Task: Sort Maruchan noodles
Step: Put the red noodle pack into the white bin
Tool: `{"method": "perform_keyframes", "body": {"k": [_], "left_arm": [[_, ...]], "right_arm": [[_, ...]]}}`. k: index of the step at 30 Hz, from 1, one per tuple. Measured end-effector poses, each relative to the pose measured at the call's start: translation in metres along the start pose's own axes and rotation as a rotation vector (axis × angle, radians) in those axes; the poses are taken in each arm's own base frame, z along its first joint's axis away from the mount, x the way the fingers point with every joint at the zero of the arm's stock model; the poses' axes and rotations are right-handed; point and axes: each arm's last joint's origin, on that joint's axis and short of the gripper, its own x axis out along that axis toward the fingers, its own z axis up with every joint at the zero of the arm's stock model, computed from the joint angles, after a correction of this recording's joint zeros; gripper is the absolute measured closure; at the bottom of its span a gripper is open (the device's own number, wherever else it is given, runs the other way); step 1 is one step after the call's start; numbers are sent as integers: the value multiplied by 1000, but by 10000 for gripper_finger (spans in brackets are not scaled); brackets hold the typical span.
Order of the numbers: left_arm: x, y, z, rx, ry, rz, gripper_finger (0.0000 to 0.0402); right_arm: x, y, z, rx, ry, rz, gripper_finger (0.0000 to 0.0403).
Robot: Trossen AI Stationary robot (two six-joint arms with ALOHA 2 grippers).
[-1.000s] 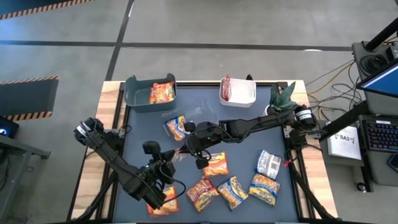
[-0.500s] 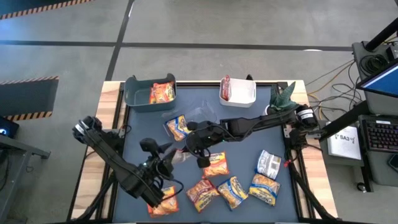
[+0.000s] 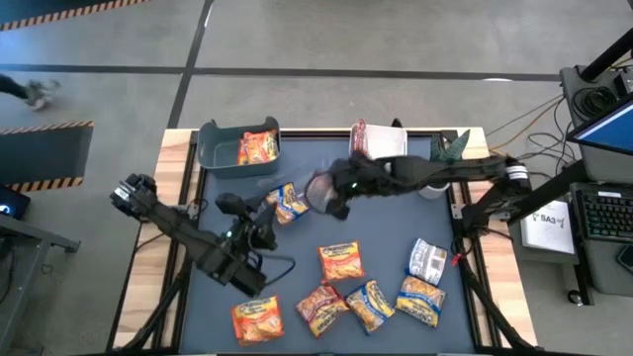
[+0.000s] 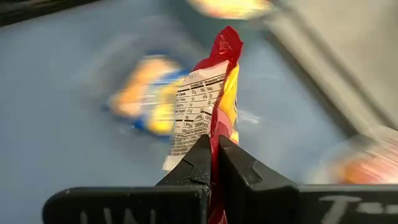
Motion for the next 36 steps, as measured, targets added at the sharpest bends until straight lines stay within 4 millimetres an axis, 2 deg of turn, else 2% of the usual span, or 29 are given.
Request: {"method": "perform_keyframes", "body": {"k": [5,10,16,20,23,25,31,34,36], "left_arm": [[27,13,-8,13,49,98,251],[44,26,-21,21,79,177,273],[58,42,-36,-4,136,225,297],[66,48,-37,-167,174,224,315],[69,42,-30,-354,195,167,327],[69,34,-26,-391,201,125,336],[75,6,-14,-358,222,-42,364],[80,-18,-5,-259,162,-253,374],[84,-35,-1,-188,44,-468,382]], "right_arm": [[-29,-47,-3,168,1,-323,394],[-50,-82,-1,334,-48,-438,394],[-38,-113,0,422,-18,-532,394],[-20,-126,-1,440,32,-583,394],[-8,-132,-3,449,60,-615,394],[-1,-134,-3,446,72,-638,394],[11,-141,-5,443,103,-665,394],[12,-144,-5,446,106,-674,394],[12,-144,-5,446,106,-674,394]]}}
